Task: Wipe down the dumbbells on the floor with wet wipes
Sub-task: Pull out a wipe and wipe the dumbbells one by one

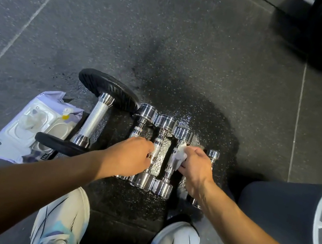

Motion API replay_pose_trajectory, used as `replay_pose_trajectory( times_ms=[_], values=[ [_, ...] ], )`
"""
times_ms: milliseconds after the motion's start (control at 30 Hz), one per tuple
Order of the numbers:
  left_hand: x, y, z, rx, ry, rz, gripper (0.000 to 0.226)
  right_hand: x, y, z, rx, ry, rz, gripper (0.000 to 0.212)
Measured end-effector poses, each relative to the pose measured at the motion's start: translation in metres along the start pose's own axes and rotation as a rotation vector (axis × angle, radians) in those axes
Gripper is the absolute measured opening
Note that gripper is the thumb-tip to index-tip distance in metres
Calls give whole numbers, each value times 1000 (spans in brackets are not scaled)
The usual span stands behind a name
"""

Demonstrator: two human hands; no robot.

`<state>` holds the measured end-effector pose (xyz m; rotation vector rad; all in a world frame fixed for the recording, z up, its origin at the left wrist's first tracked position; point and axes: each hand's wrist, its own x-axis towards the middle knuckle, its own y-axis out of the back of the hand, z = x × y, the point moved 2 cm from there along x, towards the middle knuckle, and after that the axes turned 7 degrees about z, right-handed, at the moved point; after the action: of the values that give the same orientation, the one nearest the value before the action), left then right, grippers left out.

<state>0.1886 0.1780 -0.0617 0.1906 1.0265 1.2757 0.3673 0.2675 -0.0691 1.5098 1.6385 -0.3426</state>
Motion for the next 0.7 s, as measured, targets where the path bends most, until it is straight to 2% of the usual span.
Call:
replay_pose_trajectory(
  times_ms=[133, 200, 300, 367, 467, 567, 633, 700],
  values=[
    [2, 2, -1, 10, -6, 1, 13, -21, 4, 17, -125, -52, -89, 10],
    [2, 3, -1, 3, -5, 4, 17, -14, 6, 16, -142, -61, -105, 6],
    [0, 4, -1, 2, -2, -16, 14, 3, 5, -6, -24, 4, -47, 2],
    [-2, 4, -1, -4, 6, -30, 17, 2, 1, -14, -29, 61, -25, 4],
    [-4, 6, 0, -12, 6, -50, 30, -18, 0, -1, -375, 152, -101, 9],
    [-4, 8, 3, -9, -3, -51, 31, -23, 2, 12, -519, 104, -281, 12],
    [-5, 8, 1, -9, -4, -55, 28, -17, 3, 5, -488, 37, -241, 7],
    [-5, 9, 0, 1, -1, -59, 27, -10, -1, -6, -346, 16, -196, 11]
  ],
)
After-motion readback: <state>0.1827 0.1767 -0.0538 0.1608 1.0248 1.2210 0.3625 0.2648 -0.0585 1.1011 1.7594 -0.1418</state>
